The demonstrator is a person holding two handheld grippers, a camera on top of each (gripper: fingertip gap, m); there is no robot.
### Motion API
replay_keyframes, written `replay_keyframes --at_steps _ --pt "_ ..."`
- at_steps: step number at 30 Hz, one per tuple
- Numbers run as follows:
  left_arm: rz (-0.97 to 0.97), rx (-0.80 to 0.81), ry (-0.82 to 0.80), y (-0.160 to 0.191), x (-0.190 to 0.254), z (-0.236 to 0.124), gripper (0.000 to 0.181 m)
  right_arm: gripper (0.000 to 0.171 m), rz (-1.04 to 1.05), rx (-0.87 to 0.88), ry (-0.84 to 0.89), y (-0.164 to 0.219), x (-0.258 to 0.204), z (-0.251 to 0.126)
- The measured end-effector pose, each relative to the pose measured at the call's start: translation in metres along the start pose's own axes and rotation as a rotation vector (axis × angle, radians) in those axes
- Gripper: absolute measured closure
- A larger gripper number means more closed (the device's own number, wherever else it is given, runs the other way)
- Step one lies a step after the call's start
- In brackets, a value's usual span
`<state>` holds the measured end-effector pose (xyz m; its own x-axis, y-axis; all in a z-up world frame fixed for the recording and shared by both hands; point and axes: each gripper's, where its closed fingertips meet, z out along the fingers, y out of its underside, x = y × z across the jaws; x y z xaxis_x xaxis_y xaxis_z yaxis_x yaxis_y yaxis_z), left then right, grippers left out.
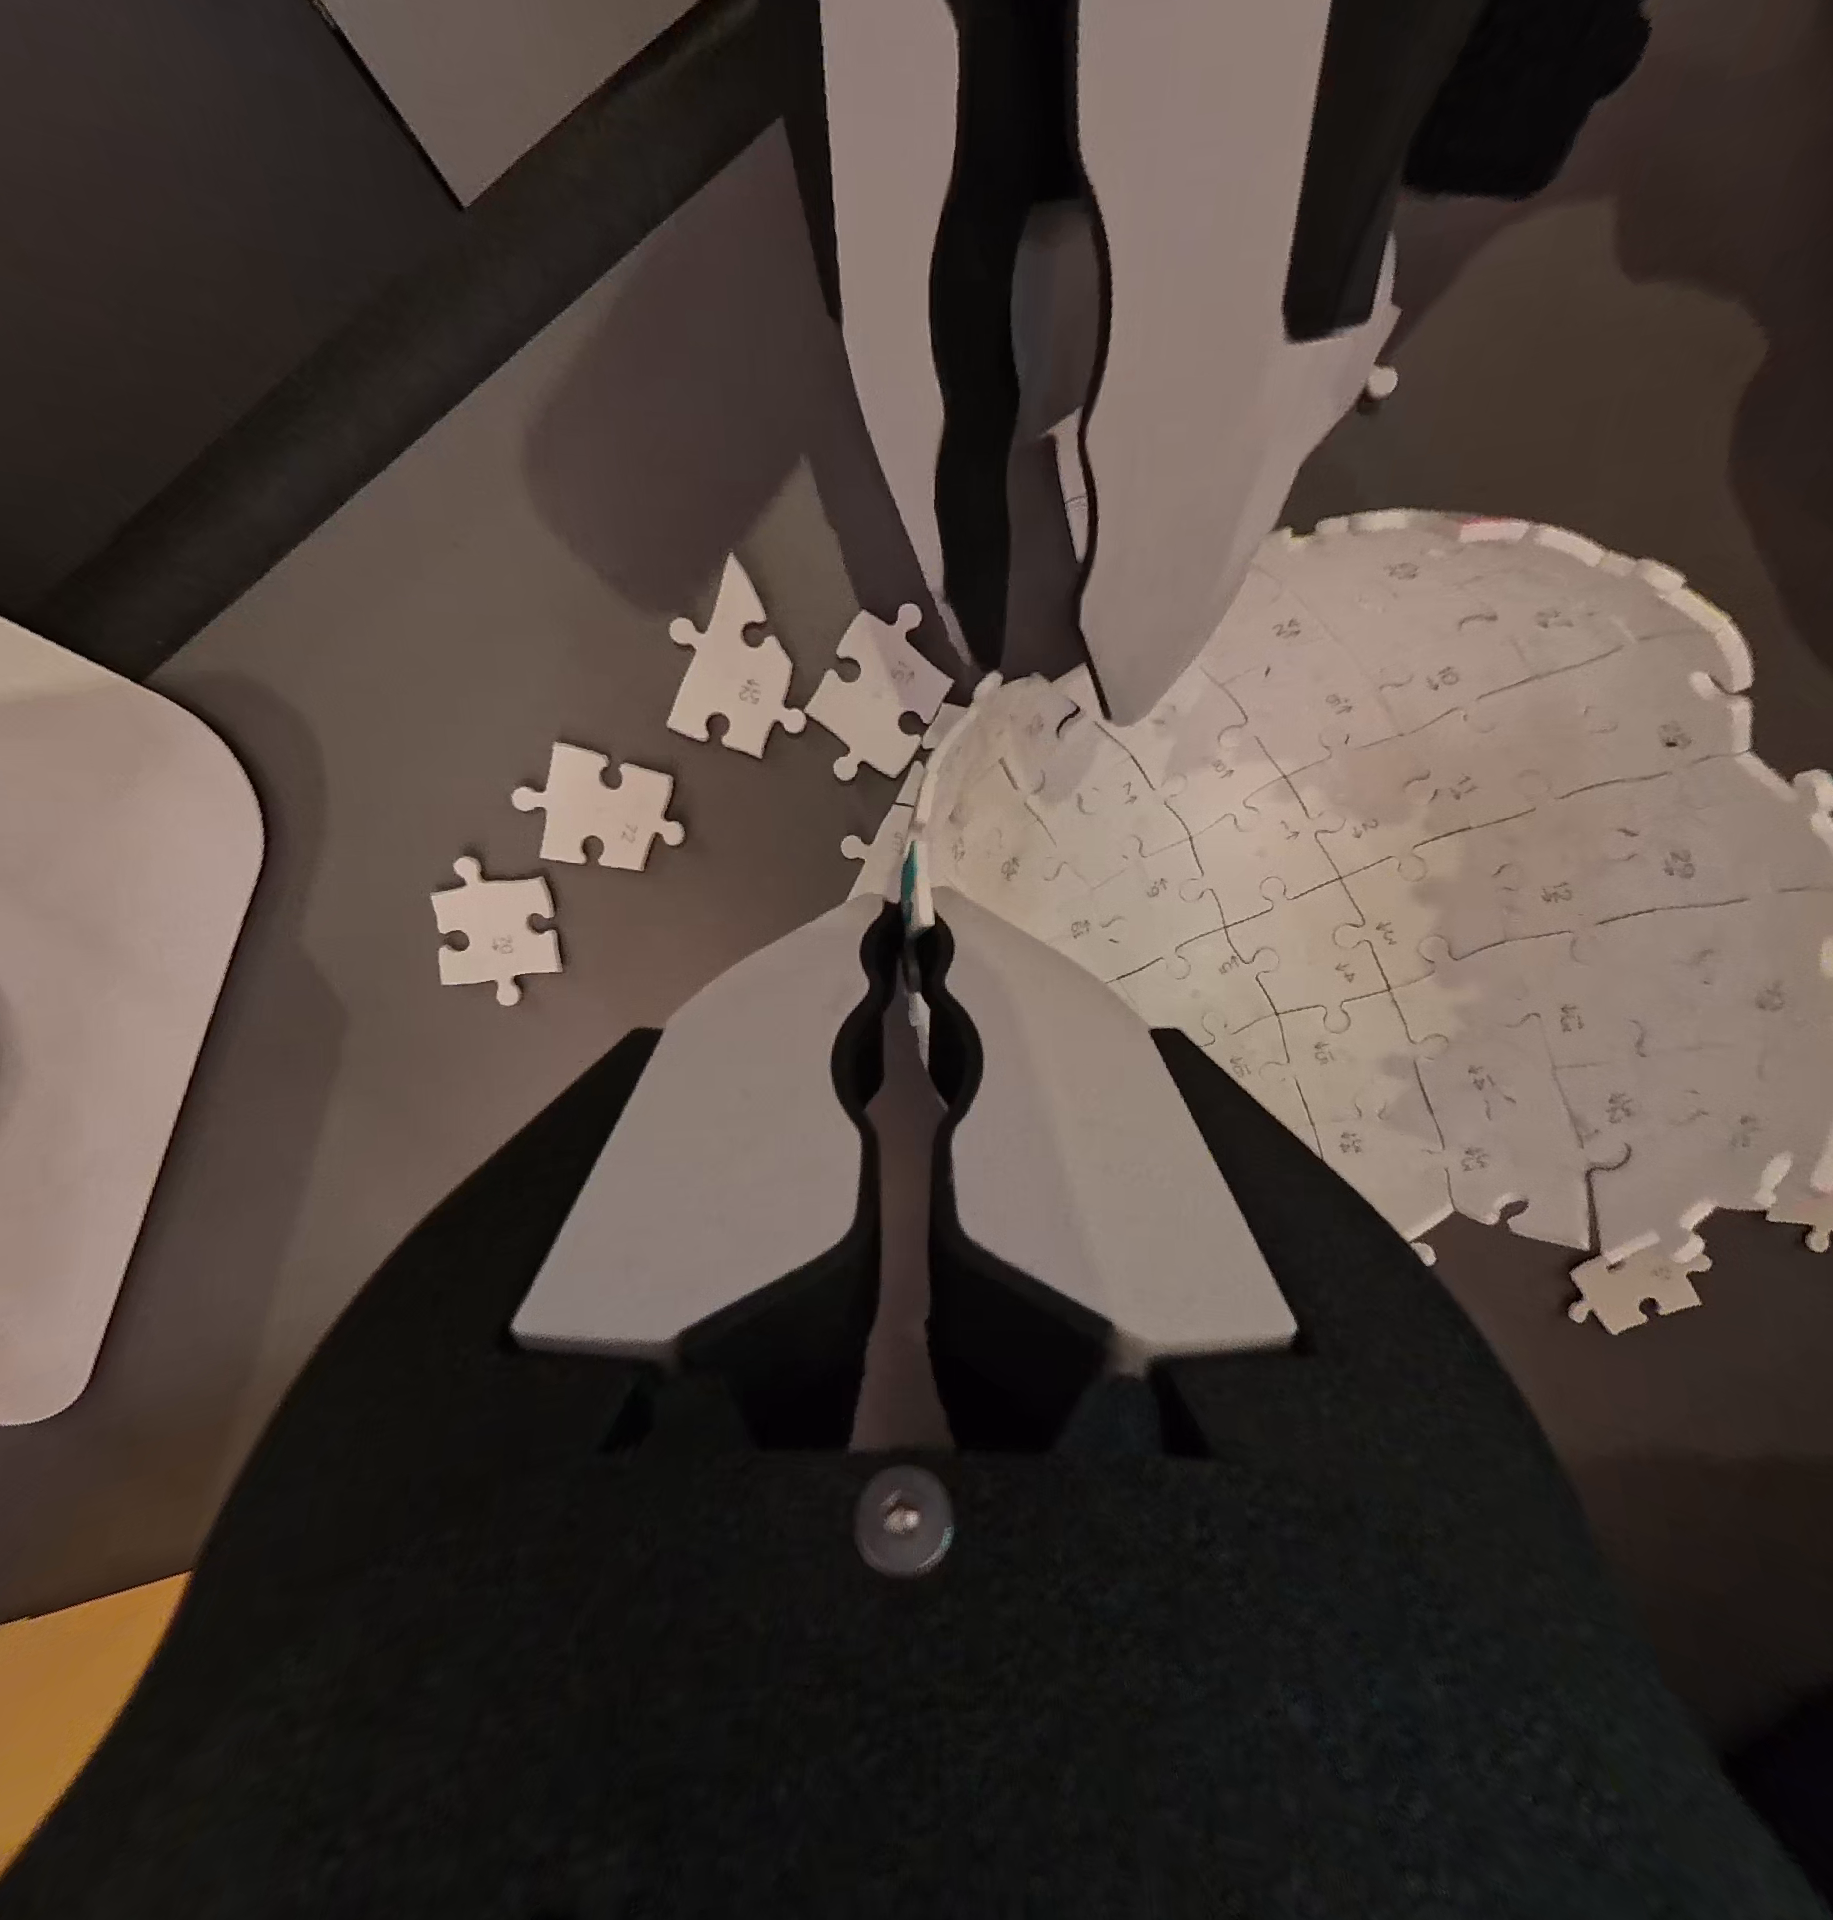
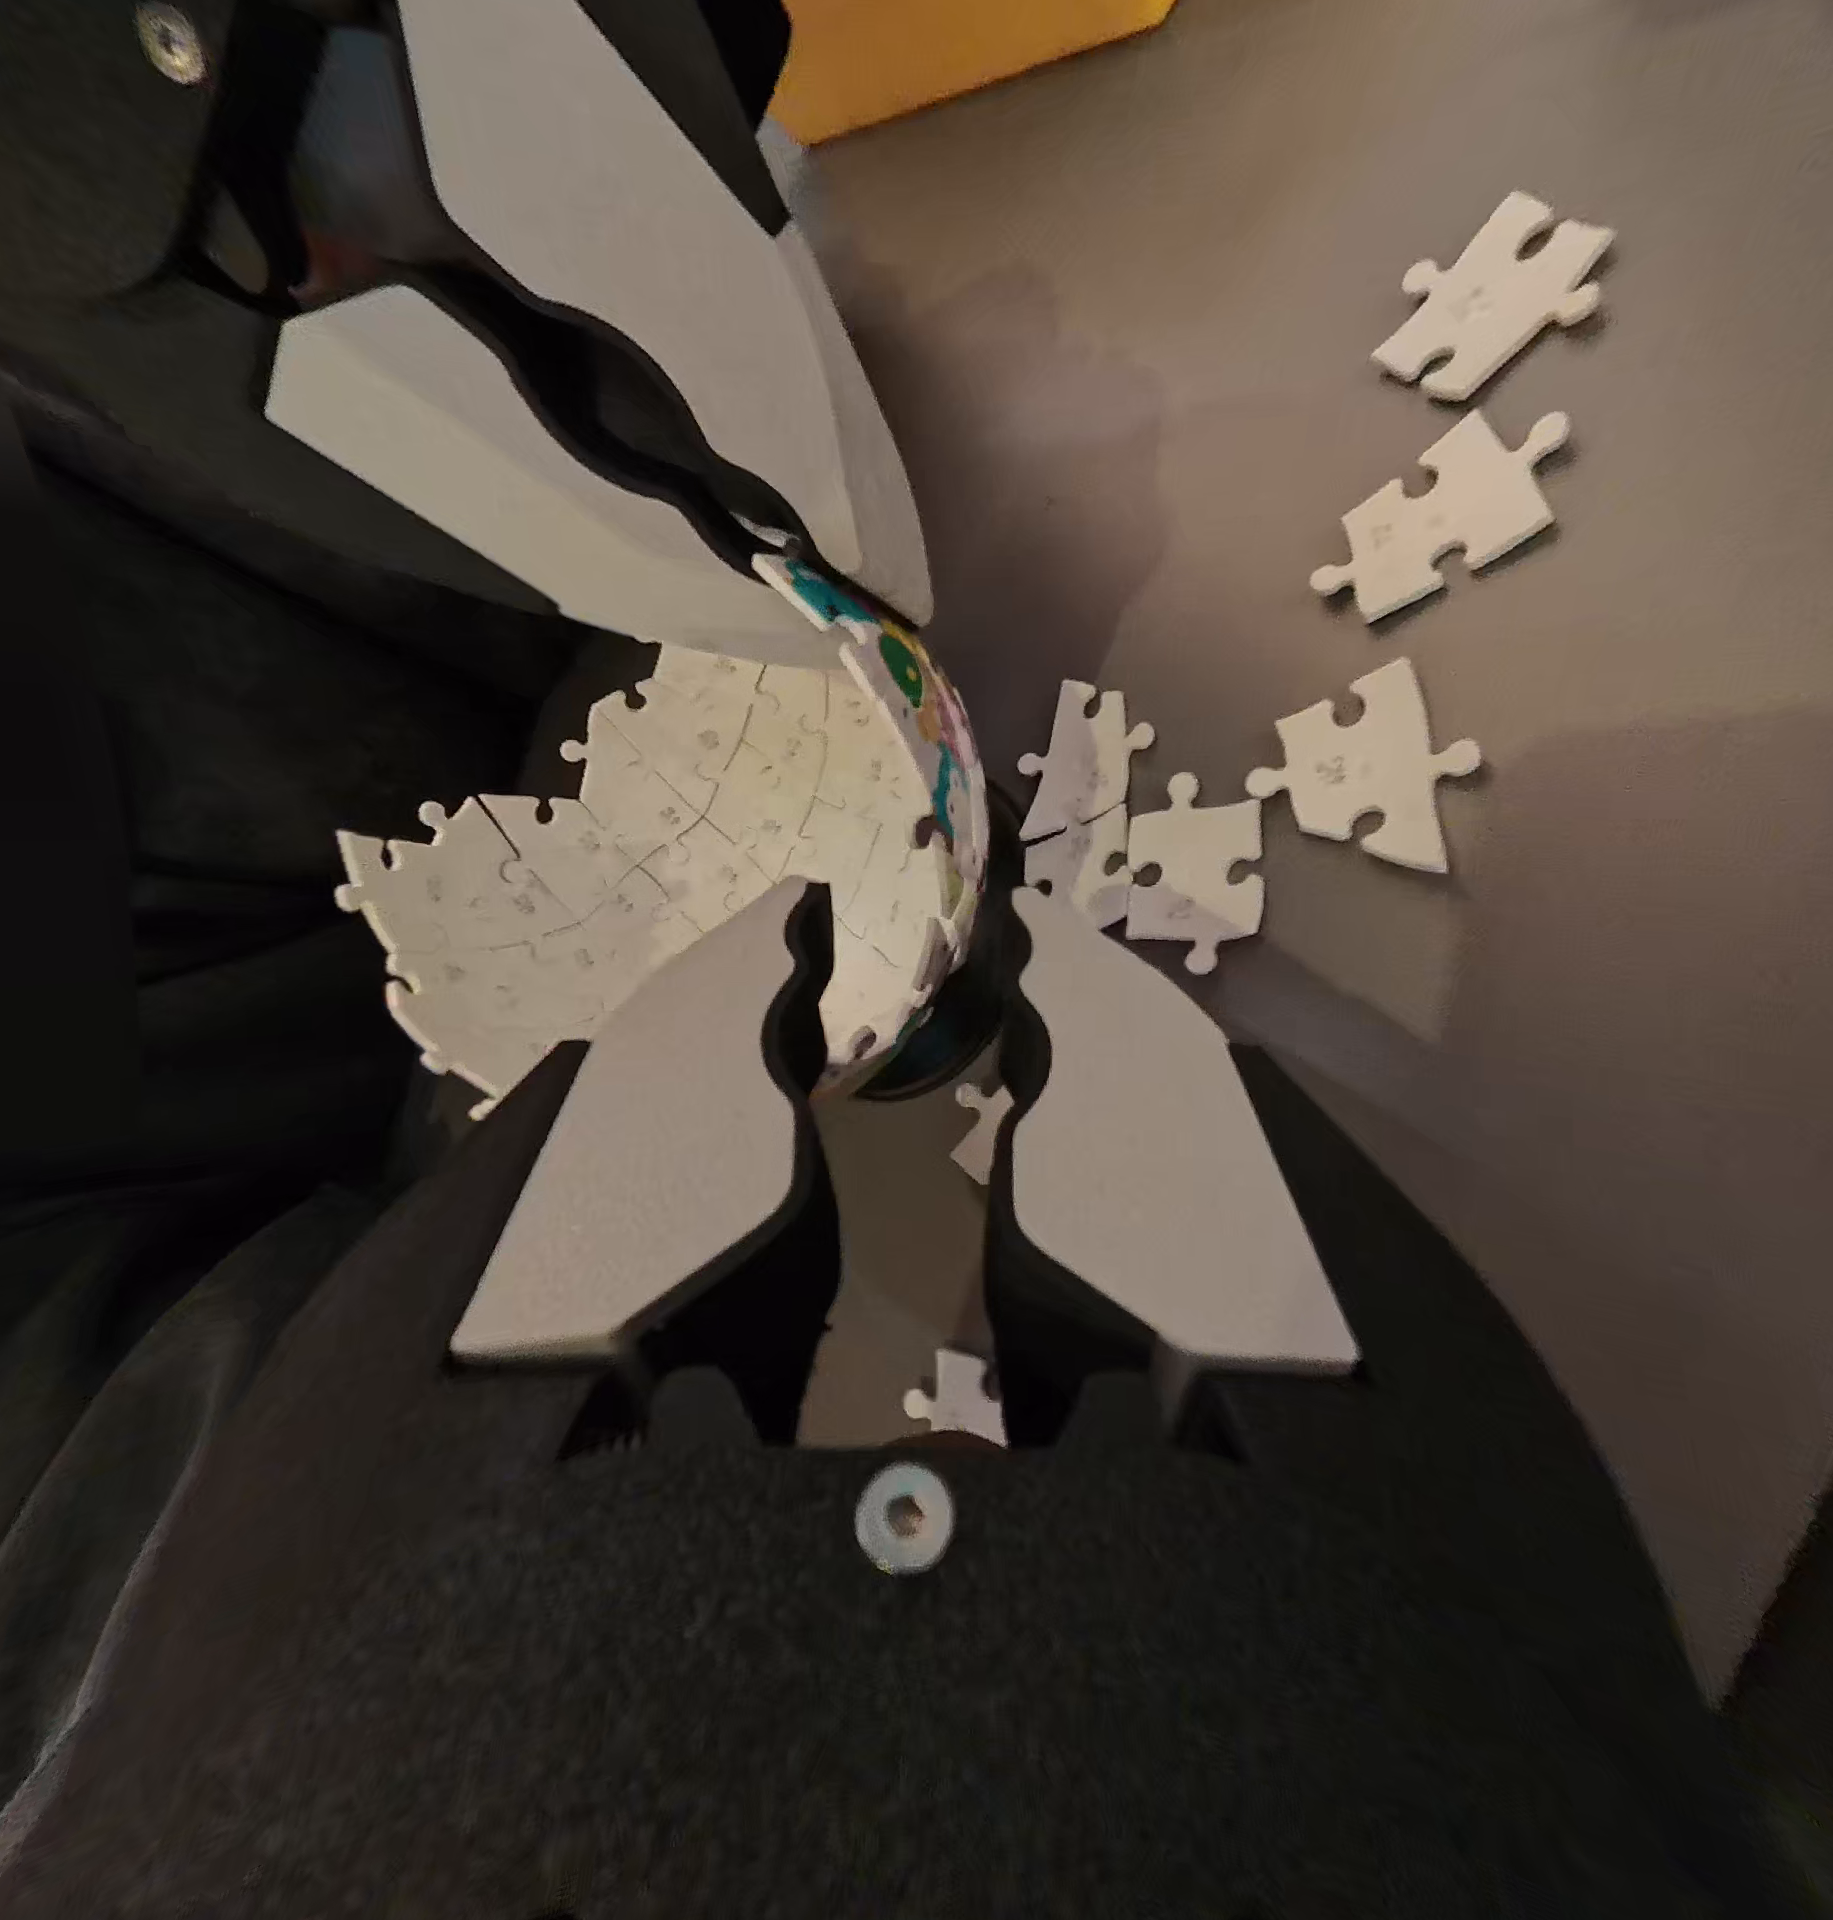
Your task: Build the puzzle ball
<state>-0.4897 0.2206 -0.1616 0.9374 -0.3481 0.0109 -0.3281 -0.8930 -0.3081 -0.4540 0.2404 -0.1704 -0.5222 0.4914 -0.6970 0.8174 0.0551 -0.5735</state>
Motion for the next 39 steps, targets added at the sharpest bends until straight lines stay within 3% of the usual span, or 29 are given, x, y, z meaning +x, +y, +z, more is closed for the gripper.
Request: replay_keyframes --at_steps 14,21,27,39 --pt "0.002 -0.002 -0.014 0.0 0.0 0.002 0.179 0.144 0.051 -0.013 -0.053 0.003 -0.003 0.005" --pt "0.002 -0.001 -0.018 0.0 0.0 0.001 0.179 0.165 -0.059 -0.067 0.103 -0.002 0.006 0.005" --pt "0.001 -0.004 -0.02 0.0 0.0 0.001 0.179 0.164 -0.073 -0.168 0.226 0.004 0.012 0.005" --pt "0.002 -0.015 -0.023 0.002 0.001 0.001 0.179 0.169 -0.033 -0.266 0.316 0.007 0.014 0.01"
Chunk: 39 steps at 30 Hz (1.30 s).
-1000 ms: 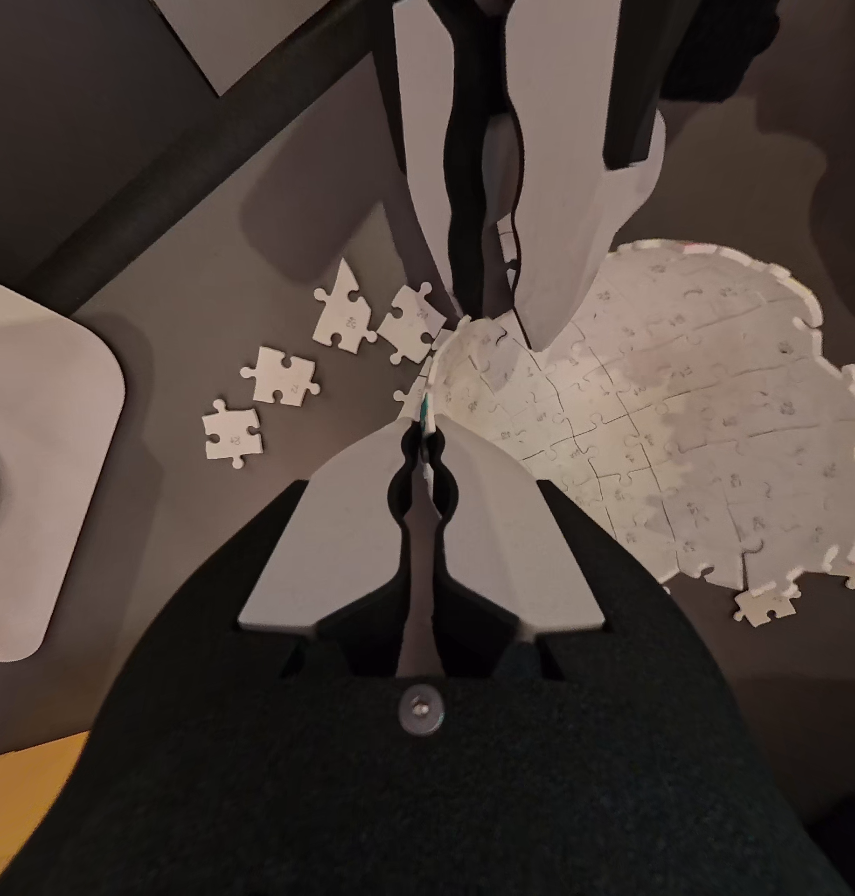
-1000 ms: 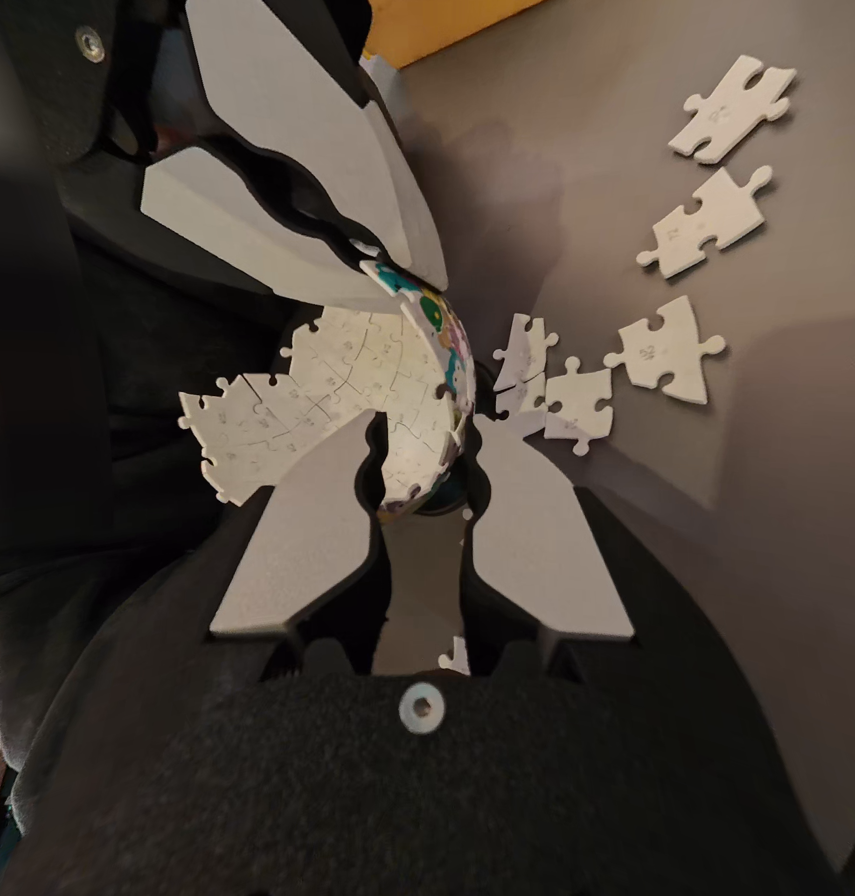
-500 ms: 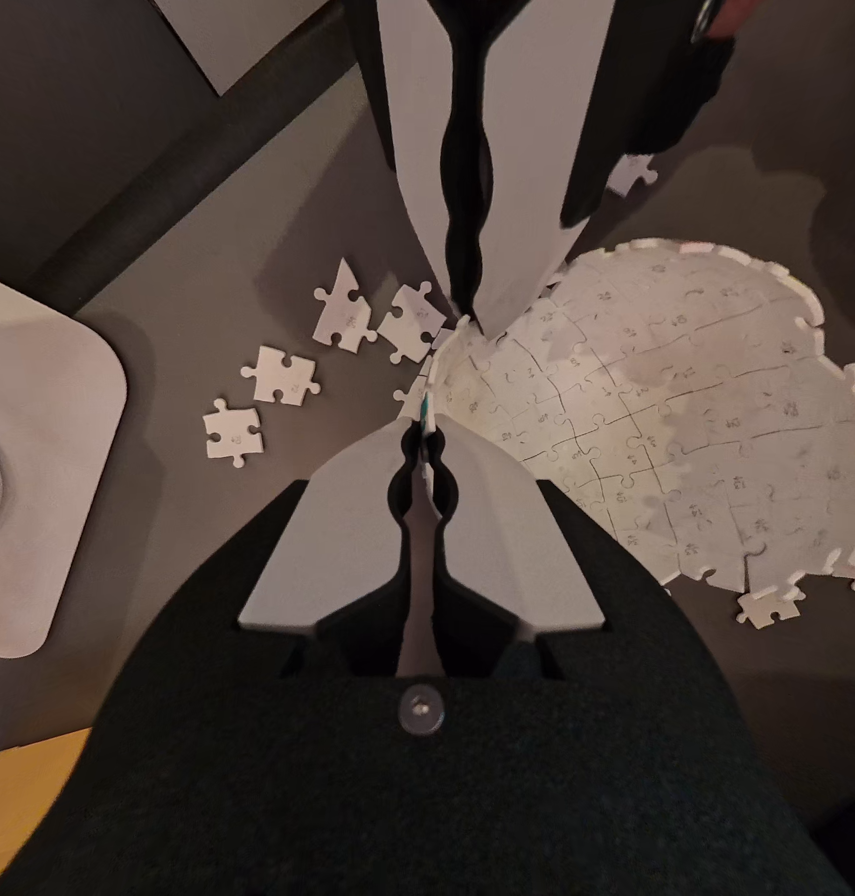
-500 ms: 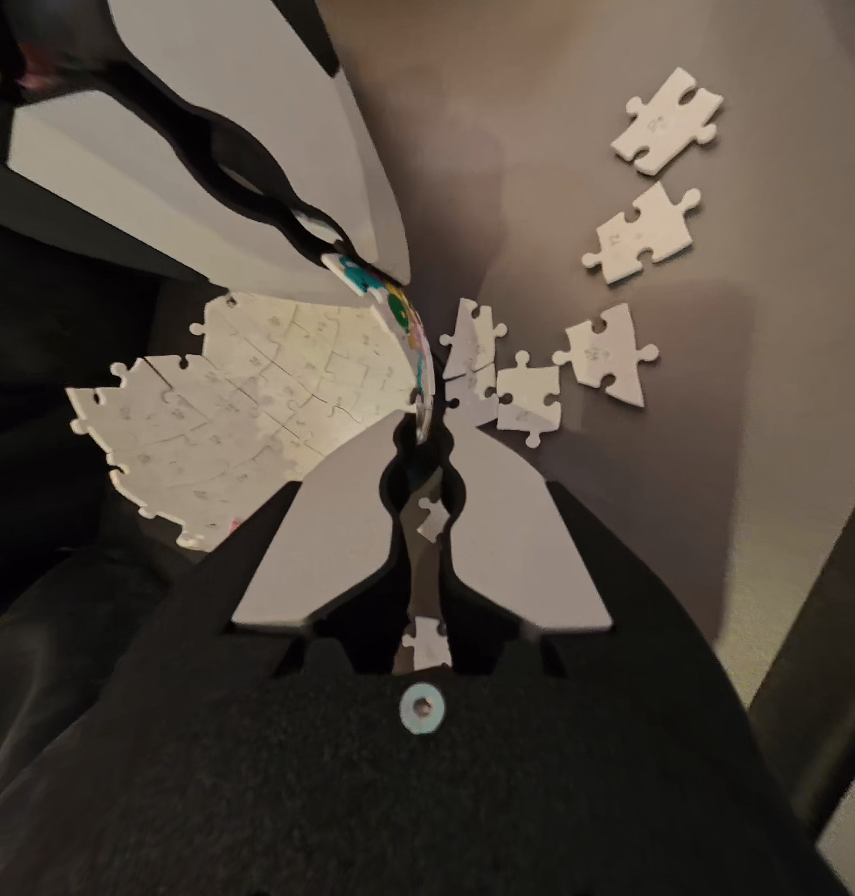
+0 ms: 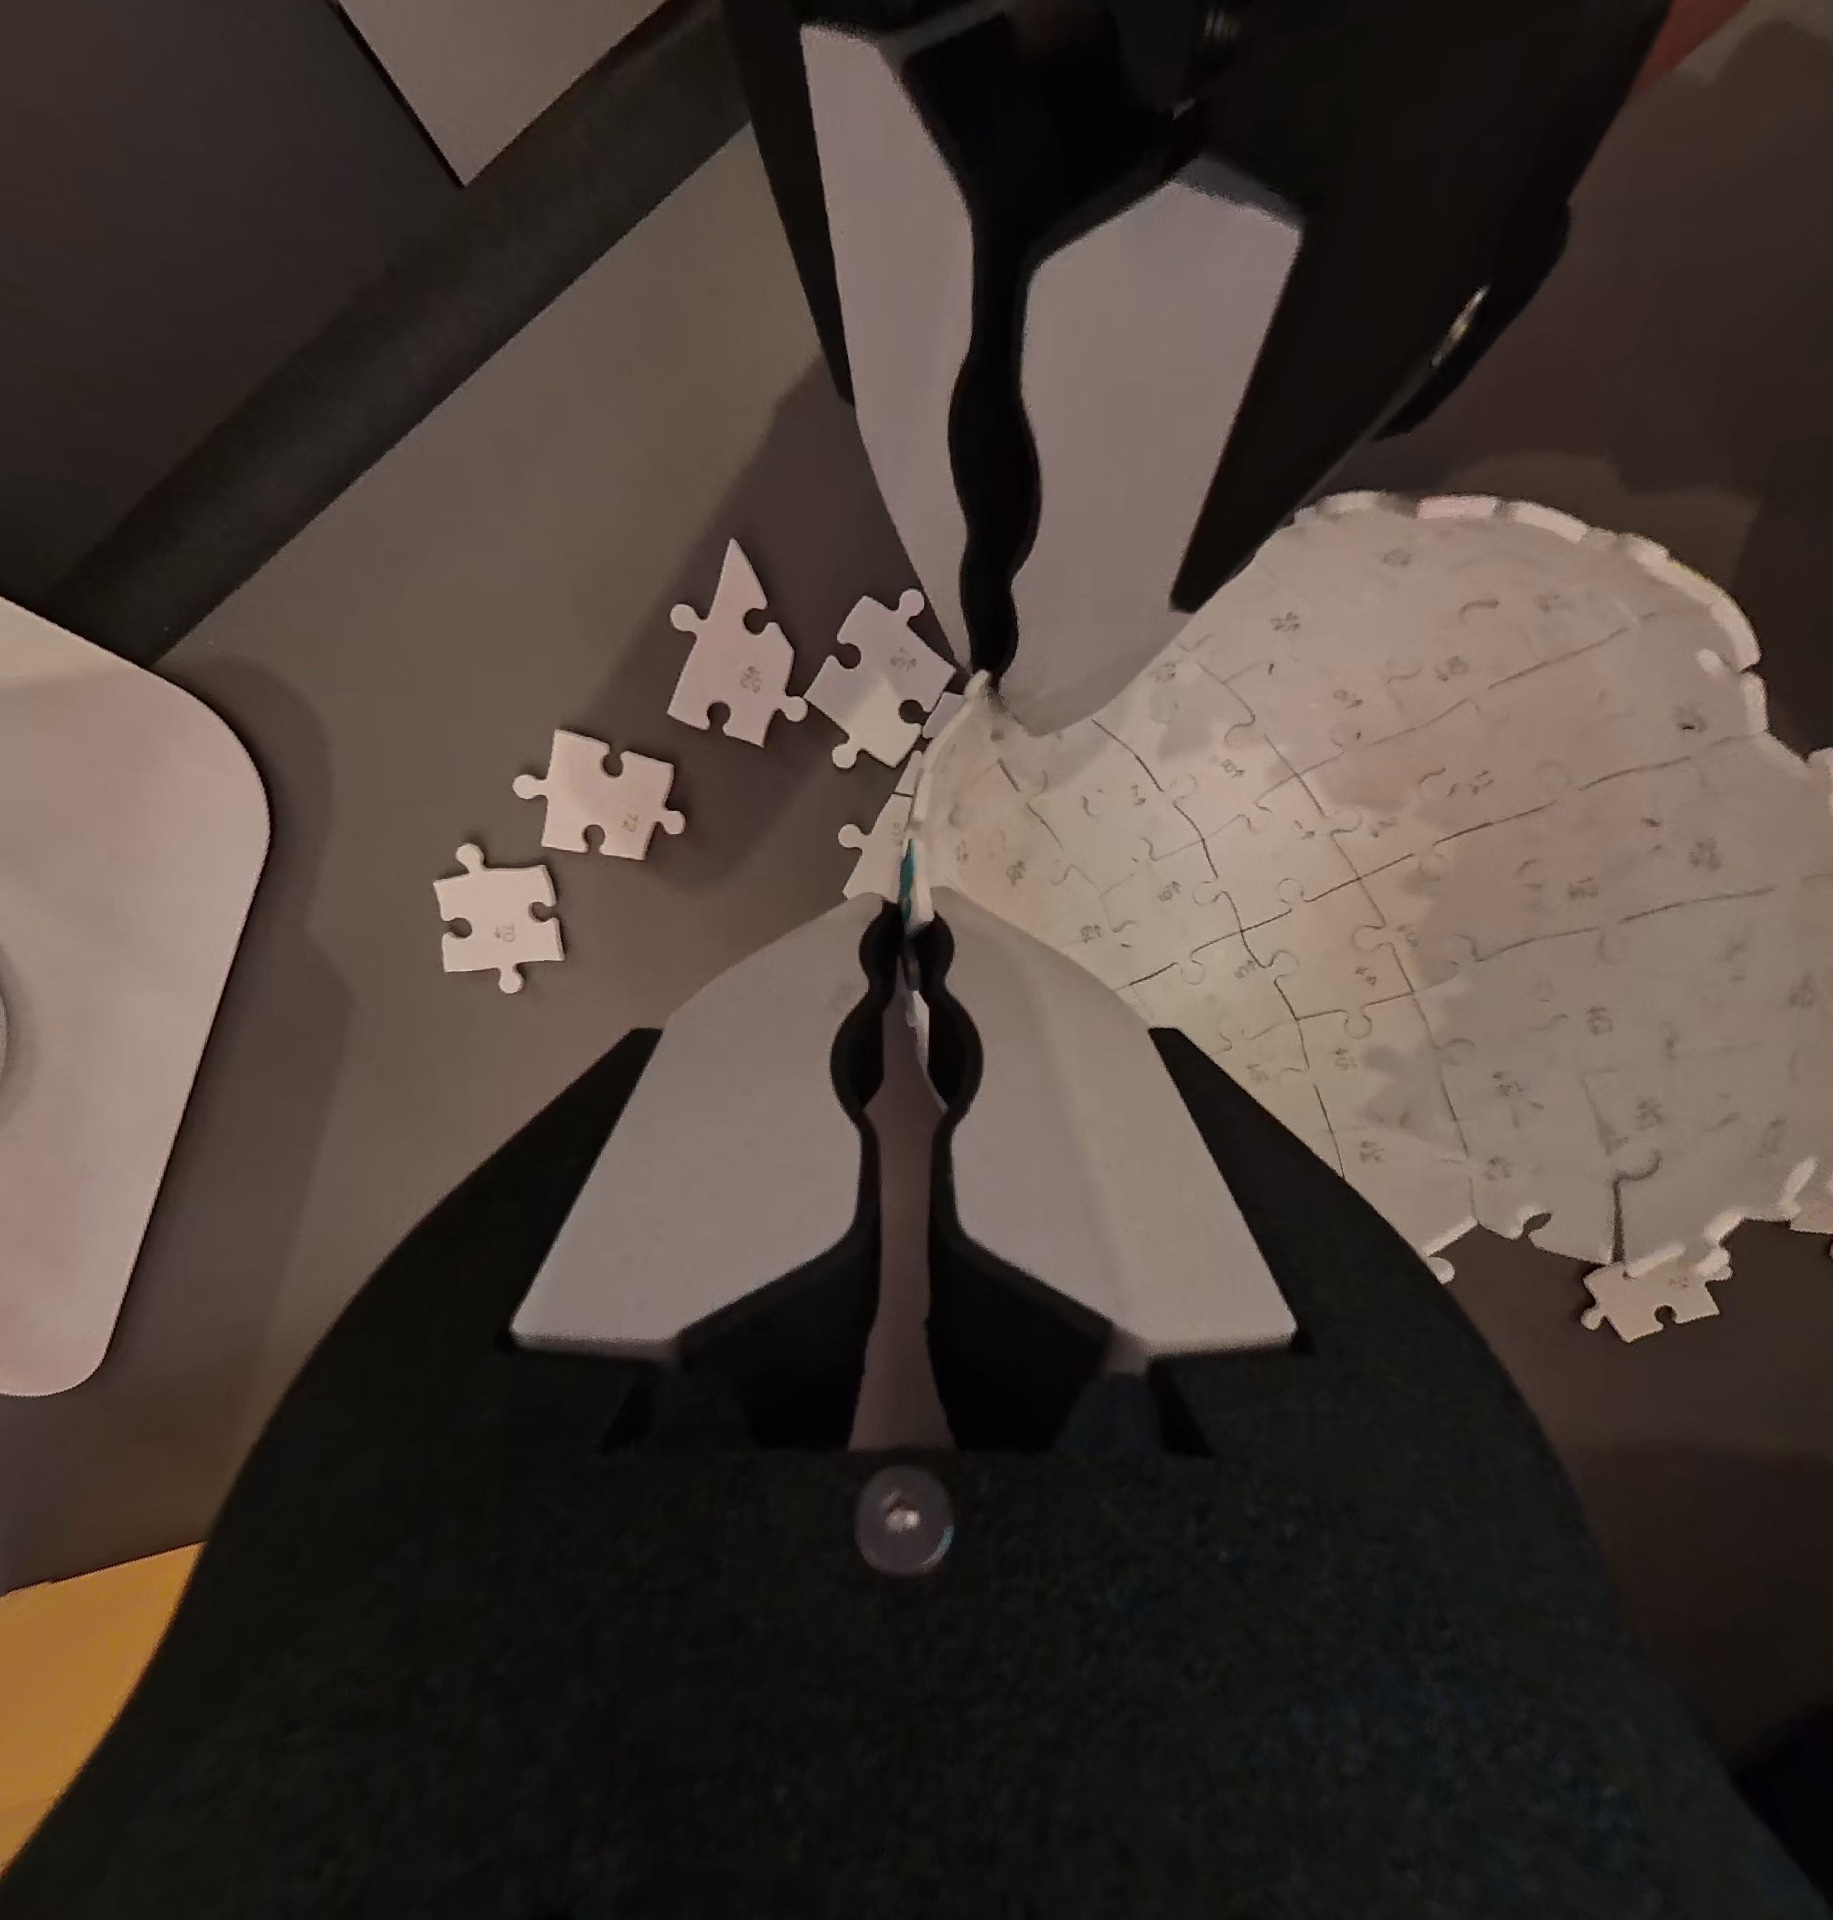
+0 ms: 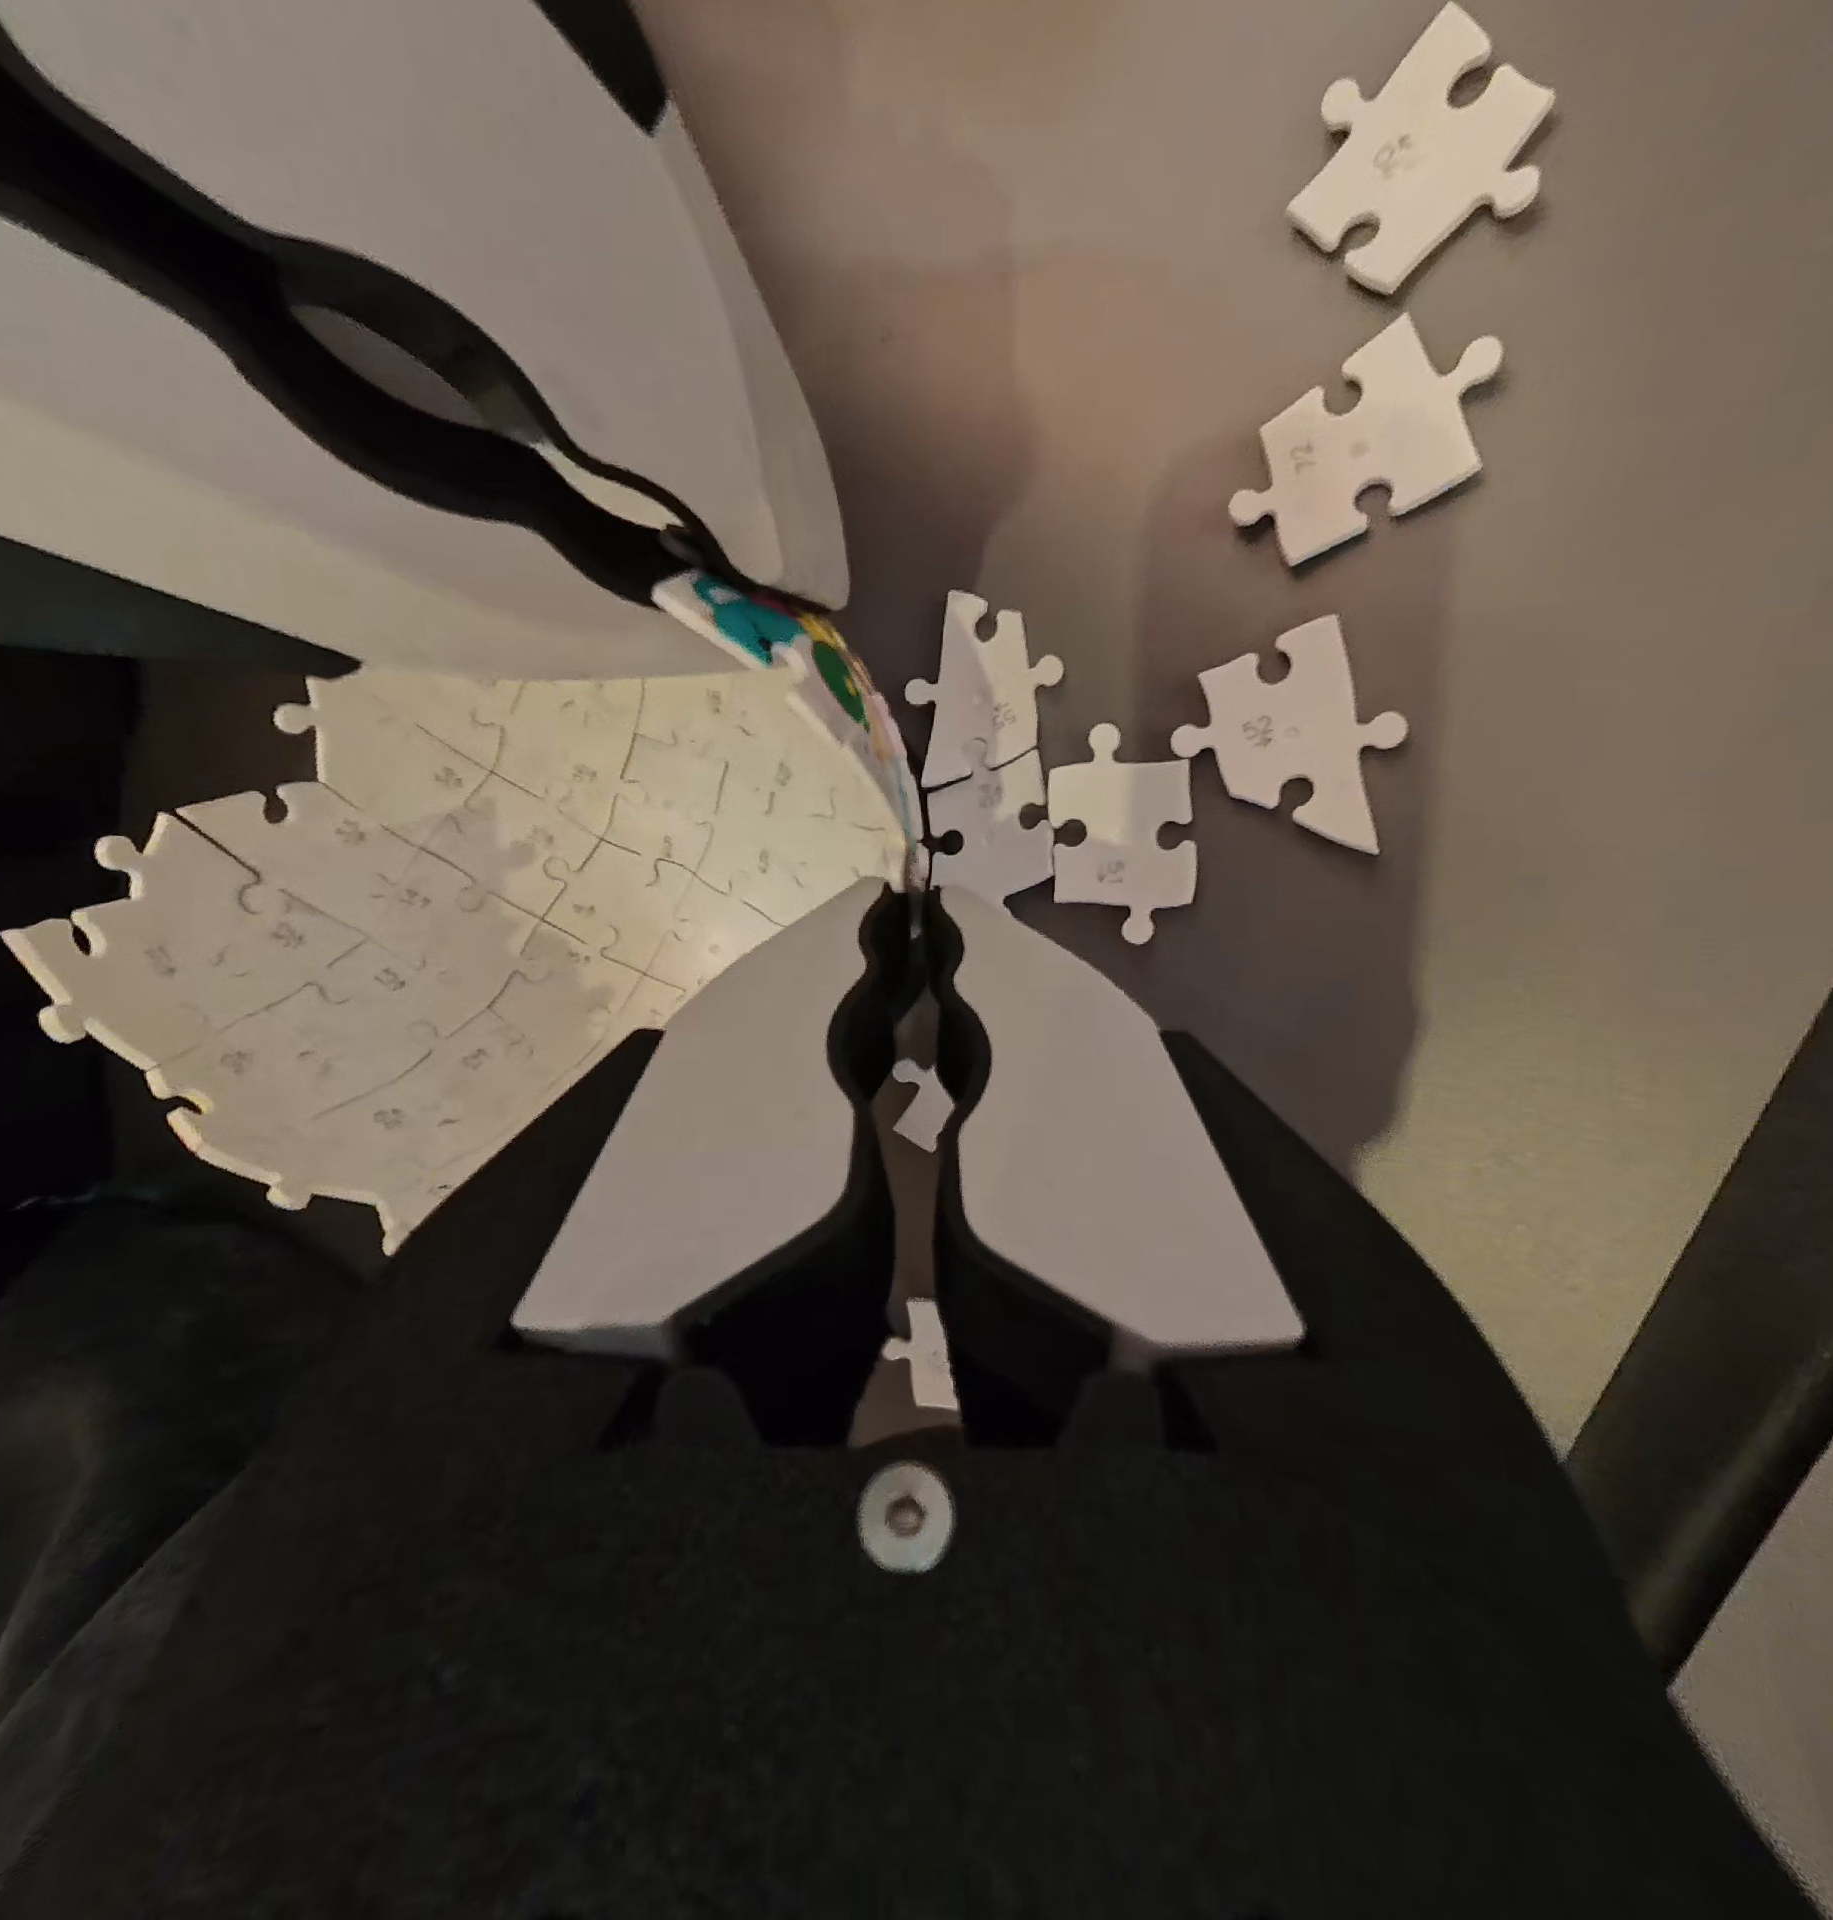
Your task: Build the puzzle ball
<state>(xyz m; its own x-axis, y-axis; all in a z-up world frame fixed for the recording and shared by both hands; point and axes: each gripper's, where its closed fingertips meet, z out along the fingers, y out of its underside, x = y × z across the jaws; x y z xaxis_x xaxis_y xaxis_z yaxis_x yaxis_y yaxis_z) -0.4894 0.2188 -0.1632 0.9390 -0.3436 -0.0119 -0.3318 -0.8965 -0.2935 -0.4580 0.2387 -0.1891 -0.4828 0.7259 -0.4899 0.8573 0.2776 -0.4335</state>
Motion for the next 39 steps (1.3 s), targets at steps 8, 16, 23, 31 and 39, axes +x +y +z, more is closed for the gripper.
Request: replay_keyframes --at_steps 8,16,23,31,39 --pt "-0.003 0.004 -0.01 -0.0006 -0.0006 -0.0002 0.179 0.168 -0.011 -0.027 0.053 -0.0001 -0.0006 -0.0015" --pt "-0.002 0.001 -0.017 -0.0002 -0.0007 -0.0004 0.179 0.162 0.027 -0.1 0.063 0.0075 -0.0058 -0.0075" --pt "-0.001 0.0 -0.021 0.0 -0.0004 -0.0005 0.179 0.168 0.009 -0.135 0.125 0.0067 -0.0015 -0.0064" --pt "-0.006 -0.001 -0.018 0.0004 -0.0005 -0.0005 0.179 0.167 0.018 -0.122 0.116 0.004 -0.0005 -0.0049" --pt "-0.006 -0.003 -0.023 0.0009 -0.0007 -0.0006 0.179 0.169 0.032 -0.138 0.113 0.0045 -0.0022 -0.0053"
